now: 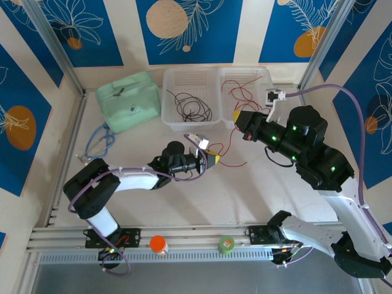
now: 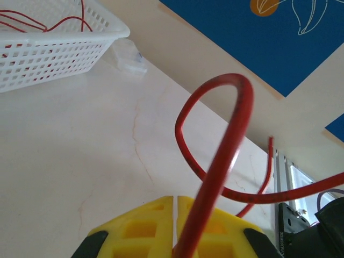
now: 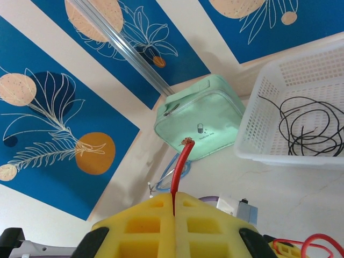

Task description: Untangle the cables

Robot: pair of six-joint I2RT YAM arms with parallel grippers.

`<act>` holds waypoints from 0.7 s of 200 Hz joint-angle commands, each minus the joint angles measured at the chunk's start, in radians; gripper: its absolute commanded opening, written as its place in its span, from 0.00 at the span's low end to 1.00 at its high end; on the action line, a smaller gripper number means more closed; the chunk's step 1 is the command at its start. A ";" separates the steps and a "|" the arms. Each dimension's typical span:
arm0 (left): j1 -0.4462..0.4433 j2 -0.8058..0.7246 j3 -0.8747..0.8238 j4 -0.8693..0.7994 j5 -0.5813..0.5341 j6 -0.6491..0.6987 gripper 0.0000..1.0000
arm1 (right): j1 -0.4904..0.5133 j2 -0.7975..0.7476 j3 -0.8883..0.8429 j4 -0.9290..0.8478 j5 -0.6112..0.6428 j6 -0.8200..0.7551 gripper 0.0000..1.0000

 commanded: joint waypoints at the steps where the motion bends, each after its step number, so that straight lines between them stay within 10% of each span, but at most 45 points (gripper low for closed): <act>1: 0.007 -0.045 -0.039 -0.041 -0.052 0.032 0.00 | -0.006 -0.017 0.081 -0.026 0.058 -0.059 0.00; 140: 0.045 -0.155 -0.129 -0.388 -0.262 0.070 0.00 | -0.262 0.121 0.502 -0.027 0.494 -0.590 0.00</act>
